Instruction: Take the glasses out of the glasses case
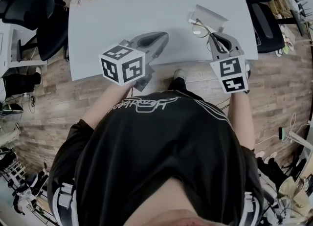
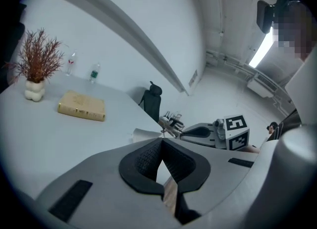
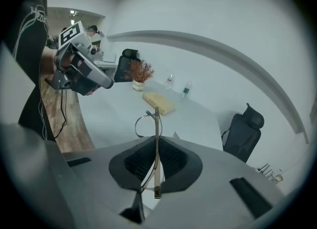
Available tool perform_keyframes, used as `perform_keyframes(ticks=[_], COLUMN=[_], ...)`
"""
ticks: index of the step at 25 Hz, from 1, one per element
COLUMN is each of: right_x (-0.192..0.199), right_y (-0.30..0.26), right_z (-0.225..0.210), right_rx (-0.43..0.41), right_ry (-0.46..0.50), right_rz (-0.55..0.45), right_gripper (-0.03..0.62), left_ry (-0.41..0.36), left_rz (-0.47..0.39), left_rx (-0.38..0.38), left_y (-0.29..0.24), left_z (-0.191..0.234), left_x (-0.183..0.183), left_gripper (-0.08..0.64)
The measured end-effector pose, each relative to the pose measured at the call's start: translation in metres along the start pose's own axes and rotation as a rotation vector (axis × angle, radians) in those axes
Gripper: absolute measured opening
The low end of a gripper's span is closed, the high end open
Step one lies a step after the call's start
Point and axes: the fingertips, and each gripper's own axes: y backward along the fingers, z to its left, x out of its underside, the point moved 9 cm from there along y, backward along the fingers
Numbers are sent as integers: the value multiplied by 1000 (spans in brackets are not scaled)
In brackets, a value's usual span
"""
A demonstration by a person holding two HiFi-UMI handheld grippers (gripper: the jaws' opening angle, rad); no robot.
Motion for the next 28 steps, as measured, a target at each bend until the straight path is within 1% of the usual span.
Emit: perform_keyframes(ticks=[4, 8, 12, 15, 18, 23, 26, 28], right_x=[-9, -12, -13, -13, -10, -2, 2, 4], right_y=[40, 76, 108, 128, 145, 165, 174, 180], right_z=[27, 51, 72, 87, 103, 128, 139, 146], right_rx=[47, 69, 78, 77, 52, 42, 7, -9], right_ry=[-11, -42, -132, -208, -280, -396, -491, -538], right_rz=[-46, -91, -157, -216, -278, -342, -414, -446], right_gripper=[21, 21, 21, 21, 20, 21, 21, 21], left_ry=[-38, -61, -86, -86, -89, -118, -123, -117], left_rz=[-12, -26, -27, -30, -28, -10, 2, 11], left_rx=[35, 79, 122, 155, 186, 218, 231, 241], left_y=[24, 43, 62, 73, 82, 99, 107, 112], left_z=[-18, -39, -57, -68, -81, -98, -104, -107], left_x=[2, 7, 12, 16, 21, 33, 41, 47], left_gripper=[8, 8, 8, 8, 8, 8, 8, 8])
